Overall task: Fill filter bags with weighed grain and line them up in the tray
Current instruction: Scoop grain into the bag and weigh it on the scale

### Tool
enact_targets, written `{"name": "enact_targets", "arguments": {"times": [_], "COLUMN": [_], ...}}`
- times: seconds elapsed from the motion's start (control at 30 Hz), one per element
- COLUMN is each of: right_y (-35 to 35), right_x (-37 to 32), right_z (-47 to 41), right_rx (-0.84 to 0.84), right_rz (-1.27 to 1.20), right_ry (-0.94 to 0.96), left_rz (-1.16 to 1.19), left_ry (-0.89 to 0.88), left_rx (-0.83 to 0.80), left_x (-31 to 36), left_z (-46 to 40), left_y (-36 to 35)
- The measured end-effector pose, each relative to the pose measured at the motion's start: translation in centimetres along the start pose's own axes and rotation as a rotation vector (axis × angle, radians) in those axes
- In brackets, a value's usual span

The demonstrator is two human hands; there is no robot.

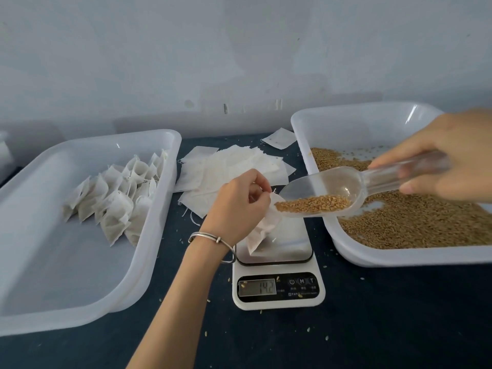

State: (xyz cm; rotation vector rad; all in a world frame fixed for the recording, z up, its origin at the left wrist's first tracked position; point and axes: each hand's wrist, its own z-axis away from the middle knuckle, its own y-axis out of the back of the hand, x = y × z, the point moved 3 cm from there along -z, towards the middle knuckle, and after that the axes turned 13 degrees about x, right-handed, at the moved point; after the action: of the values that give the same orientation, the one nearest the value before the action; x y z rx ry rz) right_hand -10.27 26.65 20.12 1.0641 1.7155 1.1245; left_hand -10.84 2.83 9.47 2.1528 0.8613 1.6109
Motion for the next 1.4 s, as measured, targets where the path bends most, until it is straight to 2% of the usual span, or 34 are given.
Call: {"name": "enact_targets", "arguments": {"times": [1.03, 1.4], "right_y": [0.36, -0.15], "right_x": [-0.54, -0.07], "right_z": [0.1, 0.04], "right_rx": [0.01, -0.025], "right_rz": [0.0, 0.032], "right_ry": [-0.028, 0.025], "left_rz": [0.004, 0.013], "left_ry": [0.001, 0.003], "left_rx": [-0.001, -0.004], "left_x": [-0.14, -0.16], "left_z": [-0.07, -0.11], "left_y": [-0.19, -0.19]}}
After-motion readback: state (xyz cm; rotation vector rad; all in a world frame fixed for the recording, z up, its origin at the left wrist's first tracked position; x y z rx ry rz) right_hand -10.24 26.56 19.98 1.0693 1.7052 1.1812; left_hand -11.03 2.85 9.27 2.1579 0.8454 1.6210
